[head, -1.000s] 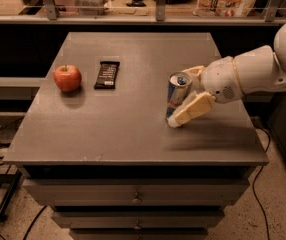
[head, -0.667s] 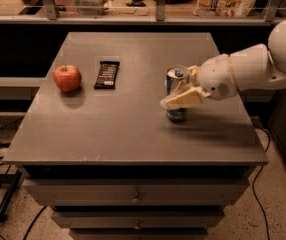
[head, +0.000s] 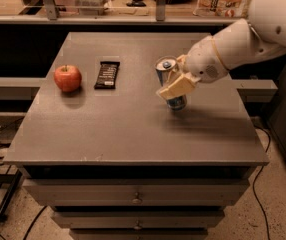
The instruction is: Knock redbull can over
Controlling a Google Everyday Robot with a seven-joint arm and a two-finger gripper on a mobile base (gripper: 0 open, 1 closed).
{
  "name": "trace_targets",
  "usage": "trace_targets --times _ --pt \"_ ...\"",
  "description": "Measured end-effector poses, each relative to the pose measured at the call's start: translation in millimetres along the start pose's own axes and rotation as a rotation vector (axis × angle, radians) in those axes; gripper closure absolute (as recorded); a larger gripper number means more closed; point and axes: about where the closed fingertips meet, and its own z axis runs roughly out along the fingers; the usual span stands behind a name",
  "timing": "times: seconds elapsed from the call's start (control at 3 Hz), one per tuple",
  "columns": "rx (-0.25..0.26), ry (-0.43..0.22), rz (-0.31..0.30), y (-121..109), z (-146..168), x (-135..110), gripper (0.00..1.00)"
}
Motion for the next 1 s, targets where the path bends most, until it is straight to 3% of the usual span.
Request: trace_targets --times 0.33,1.0 --pt "0.023 0.193 -0.066 -12.9 2.9 8.2 1.00" --pt "0.058 0.533 -0.146 -25.5 7.1 45.3 0.58"
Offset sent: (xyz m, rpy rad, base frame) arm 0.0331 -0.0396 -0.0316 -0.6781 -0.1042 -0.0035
